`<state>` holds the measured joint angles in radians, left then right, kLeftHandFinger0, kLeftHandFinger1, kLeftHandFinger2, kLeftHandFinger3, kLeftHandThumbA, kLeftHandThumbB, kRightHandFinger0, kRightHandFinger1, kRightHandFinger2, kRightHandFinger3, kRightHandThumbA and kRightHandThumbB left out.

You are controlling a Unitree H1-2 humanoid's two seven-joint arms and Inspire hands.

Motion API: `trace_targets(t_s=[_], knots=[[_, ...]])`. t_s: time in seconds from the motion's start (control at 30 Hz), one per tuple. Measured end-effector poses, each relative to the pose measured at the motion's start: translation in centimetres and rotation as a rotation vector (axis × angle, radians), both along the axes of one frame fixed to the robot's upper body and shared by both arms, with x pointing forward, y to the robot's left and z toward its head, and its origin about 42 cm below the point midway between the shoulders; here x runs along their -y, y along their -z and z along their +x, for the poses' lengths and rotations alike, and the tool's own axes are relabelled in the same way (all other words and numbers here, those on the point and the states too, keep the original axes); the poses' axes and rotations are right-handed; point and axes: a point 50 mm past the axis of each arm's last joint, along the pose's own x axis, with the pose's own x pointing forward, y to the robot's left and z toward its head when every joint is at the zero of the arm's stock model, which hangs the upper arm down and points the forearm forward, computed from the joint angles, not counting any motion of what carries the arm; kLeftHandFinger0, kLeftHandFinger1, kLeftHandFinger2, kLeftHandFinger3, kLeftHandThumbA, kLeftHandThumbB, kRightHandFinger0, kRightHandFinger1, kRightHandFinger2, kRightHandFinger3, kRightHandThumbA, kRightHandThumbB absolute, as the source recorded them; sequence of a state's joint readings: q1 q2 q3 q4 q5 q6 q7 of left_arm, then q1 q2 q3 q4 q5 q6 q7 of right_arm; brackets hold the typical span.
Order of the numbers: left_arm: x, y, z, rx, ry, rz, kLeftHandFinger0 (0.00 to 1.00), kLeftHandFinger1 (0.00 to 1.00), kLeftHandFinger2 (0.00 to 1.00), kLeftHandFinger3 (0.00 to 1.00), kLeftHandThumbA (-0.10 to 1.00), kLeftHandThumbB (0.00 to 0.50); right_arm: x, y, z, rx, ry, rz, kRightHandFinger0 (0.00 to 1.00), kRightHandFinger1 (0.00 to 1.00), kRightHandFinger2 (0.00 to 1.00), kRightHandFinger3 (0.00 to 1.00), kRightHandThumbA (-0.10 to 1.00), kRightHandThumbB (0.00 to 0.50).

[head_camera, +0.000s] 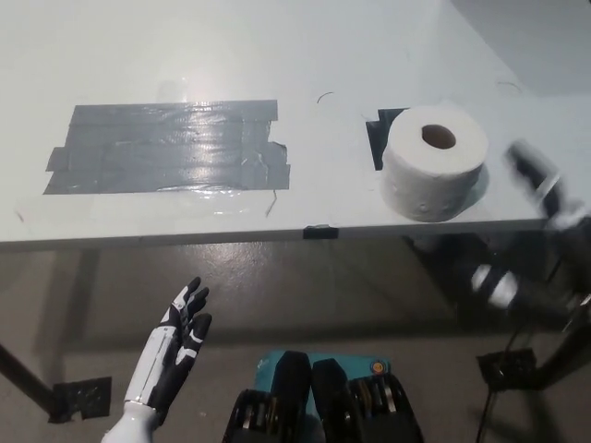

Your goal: A toilet paper roll is kept on the black spot on the desk infront of the robot and the robot inserts its right thumb into the hole in the centre to grab the roll. Then it passes the roll to a person.

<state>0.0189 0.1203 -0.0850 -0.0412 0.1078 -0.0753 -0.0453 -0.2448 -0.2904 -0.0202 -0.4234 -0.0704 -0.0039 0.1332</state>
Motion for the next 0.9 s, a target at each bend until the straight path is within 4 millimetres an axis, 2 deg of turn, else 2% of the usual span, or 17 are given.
trace_targets(t_s=[0.03,0.1,0.17,0.2,0.23,0.3,0.37,0.5,0.53,0.63,0.7,0.8,0.87,0.9], knots=[[0.0,0.0,0.0,0.000,0.000,0.000,1.00,1.00,1.00,1.00,0.87,0.024,0.5,-1.8,0.7,0.036,0.014,-0.017,1.00,1.00,1.00,1.00,0.91,0.302],[0.0,0.0,0.0,0.000,0.000,0.000,1.00,1.00,1.00,1.00,0.87,0.025,1.2,-4.6,1.9,0.079,0.028,-0.053,1.00,1.00,1.00,1.00,0.89,0.282],[0.0,0.0,0.0,-0.001,0.000,0.000,1.00,1.00,1.00,1.00,0.88,0.030,1.6,-7.0,3.3,0.098,0.035,-0.101,1.00,1.00,1.00,1.00,0.84,0.310],[0.0,0.0,0.0,-0.001,0.000,0.000,1.00,1.00,1.00,1.00,0.88,0.029,1.7,-7.6,3.7,0.098,0.036,-0.115,1.00,1.00,1.00,1.00,0.82,0.311],[0.0,0.0,0.0,-0.002,-0.001,0.001,1.00,1.00,1.00,1.00,0.88,0.017,1.9,-8.6,4.9,0.080,0.040,-0.150,1.00,1.00,1.00,1.00,0.80,0.319],[-0.1,0.0,0.0,-0.003,-0.001,0.002,1.00,1.00,1.00,1.00,0.86,0.013,2.0,-10.2,7.0,0.046,0.047,-0.212,1.00,1.00,1.00,1.00,0.83,0.355],[-0.1,0.0,0.0,-0.004,-0.001,0.002,1.00,1.00,1.00,1.00,0.85,0.006,1.8,-11.6,9.4,-0.007,0.050,-0.277,1.00,1.00,1.00,1.00,0.84,0.348],[0.0,0.1,0.0,-0.005,-0.001,0.001,1.00,1.00,1.00,1.00,0.84,0.022,0.7,-12.9,13.8,-0.143,0.040,-0.386,1.00,1.00,1.00,1.00,0.75,0.339],[0.0,0.1,0.0,-0.005,-0.001,0.001,1.00,1.00,1.00,1.00,0.84,0.014,0.4,-13.0,14.8,-0.178,0.036,-0.404,1.00,1.00,1.00,1.00,0.73,0.327],[-0.1,0.1,0.0,-0.005,-0.002,0.002,1.00,1.00,1.00,1.00,0.85,0.018,-0.3,-13.4,17.3,-0.277,0.022,-0.456,1.00,1.00,1.00,1.00,0.69,0.367],[0.0,0.1,0.0,-0.006,-0.002,0.002,1.00,1.00,1.00,1.00,0.85,0.017,-0.9,-13.0,19.9,-0.397,0.017,-0.499,1.00,1.00,1.00,1.00,0.68,0.384],[0.0,0.1,0.0,-0.006,-0.002,0.002,1.00,1.00,1.00,1.00,0.85,0.015,-1.4,-12.3,21.9,-0.512,0.015,-0.533,1.00,1.00,1.00,1.00,0.63,0.397],[-0.1,0.1,0.0,-0.006,-0.002,0.002,1.00,1.00,1.00,1.00,0.84,0.007,-1.8,-11.4,23.5,-0.616,0.014,-0.559,1.00,1.00,1.00,1.00,0.62,0.381],[0.0,0.1,0.0,-0.006,-0.002,0.003,1.00,1.00,1.00,1.00,0.84,0.007,-1.9,-11.0,24.2,-0.669,0.014,-0.574,1.00,1.00,1.00,1.00,0.64,0.373]])
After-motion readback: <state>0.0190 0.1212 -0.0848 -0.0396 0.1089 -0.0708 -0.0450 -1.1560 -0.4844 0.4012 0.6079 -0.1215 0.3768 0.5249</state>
